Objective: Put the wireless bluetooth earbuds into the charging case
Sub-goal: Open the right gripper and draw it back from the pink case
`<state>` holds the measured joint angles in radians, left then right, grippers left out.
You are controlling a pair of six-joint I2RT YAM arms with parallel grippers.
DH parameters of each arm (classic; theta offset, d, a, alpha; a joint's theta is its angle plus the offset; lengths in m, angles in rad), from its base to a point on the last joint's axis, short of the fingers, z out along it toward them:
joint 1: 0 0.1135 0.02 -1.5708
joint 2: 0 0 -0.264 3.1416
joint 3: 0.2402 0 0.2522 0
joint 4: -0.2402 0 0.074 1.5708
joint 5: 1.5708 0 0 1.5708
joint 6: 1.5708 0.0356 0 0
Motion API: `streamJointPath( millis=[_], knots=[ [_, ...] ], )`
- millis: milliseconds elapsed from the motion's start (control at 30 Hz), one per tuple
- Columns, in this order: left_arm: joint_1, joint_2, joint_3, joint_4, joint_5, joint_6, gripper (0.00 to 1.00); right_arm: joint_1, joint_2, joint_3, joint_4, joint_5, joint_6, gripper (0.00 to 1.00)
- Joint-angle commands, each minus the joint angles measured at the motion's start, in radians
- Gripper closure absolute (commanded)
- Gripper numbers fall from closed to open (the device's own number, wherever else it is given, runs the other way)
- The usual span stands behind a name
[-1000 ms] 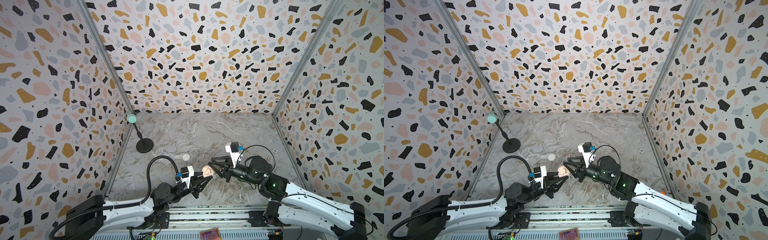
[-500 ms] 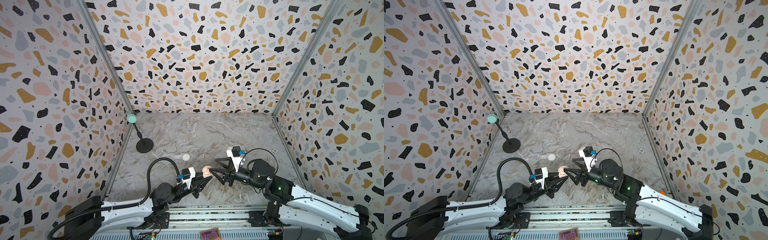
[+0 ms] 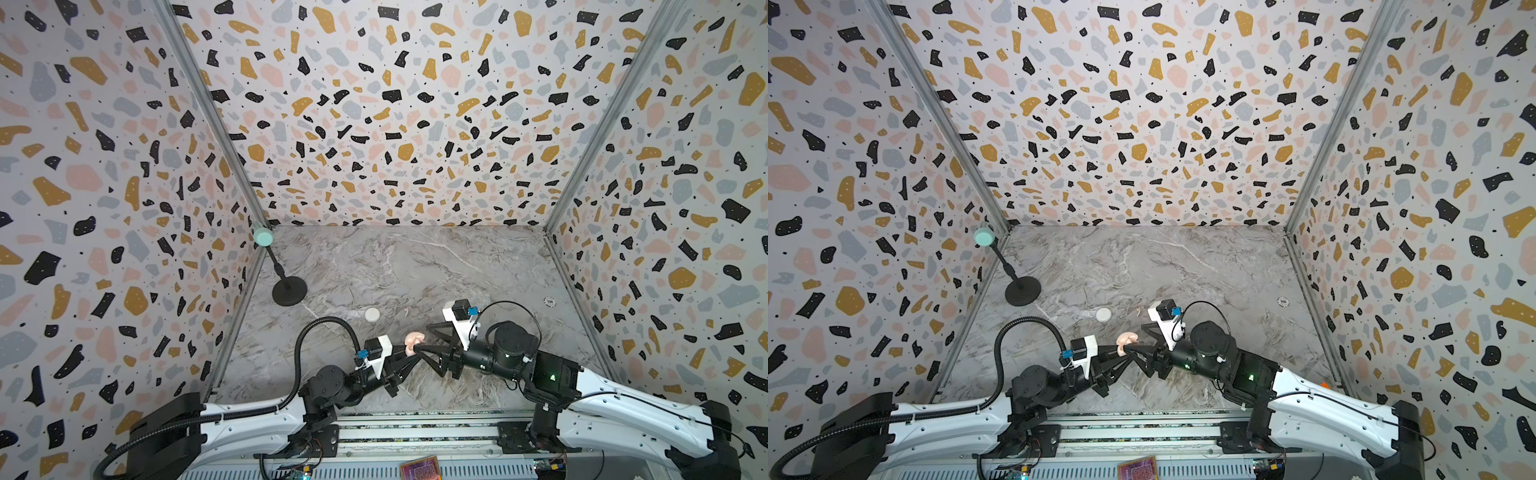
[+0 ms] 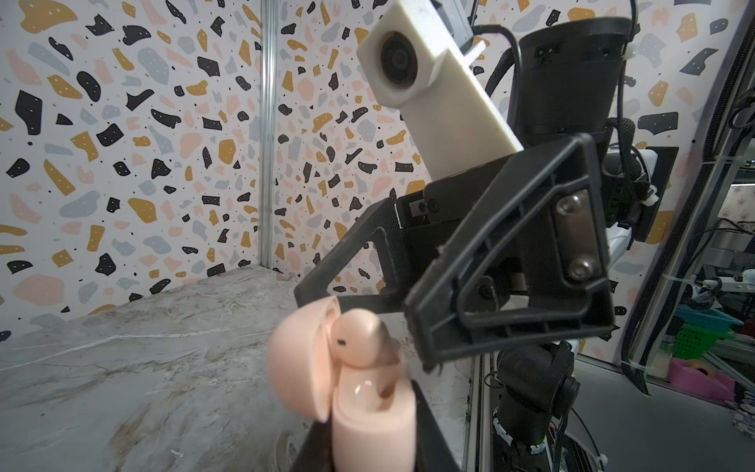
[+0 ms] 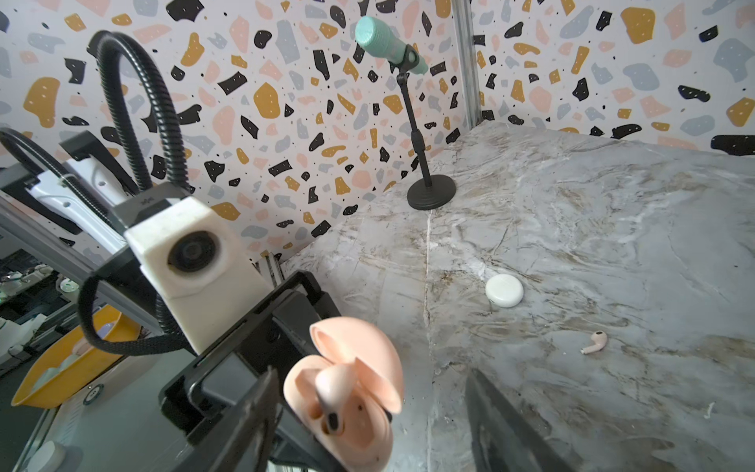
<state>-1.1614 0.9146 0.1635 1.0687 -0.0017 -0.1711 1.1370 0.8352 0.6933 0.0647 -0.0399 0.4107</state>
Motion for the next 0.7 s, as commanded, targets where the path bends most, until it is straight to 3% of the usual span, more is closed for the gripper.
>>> streamJointPath(
  millis=[0, 300, 667],
  knots=[
    [-0.004, -0.014, -0.001, 0.046, -0.003, 0.017, 1.00, 0.006, -0.004, 0.046, -0.012, 0.039, -0.018, 0.27],
    [-0.007, -0.010, 0.000, 0.046, -0.001, 0.018, 1.00, 0.006, -0.002, 0.036, -0.017, 0.110, 0.005, 0.28],
    [-0.011, -0.008, 0.004, 0.046, 0.002, 0.023, 1.00, 0.005, 0.009, 0.040, -0.013, 0.098, 0.018, 0.29]
  ],
)
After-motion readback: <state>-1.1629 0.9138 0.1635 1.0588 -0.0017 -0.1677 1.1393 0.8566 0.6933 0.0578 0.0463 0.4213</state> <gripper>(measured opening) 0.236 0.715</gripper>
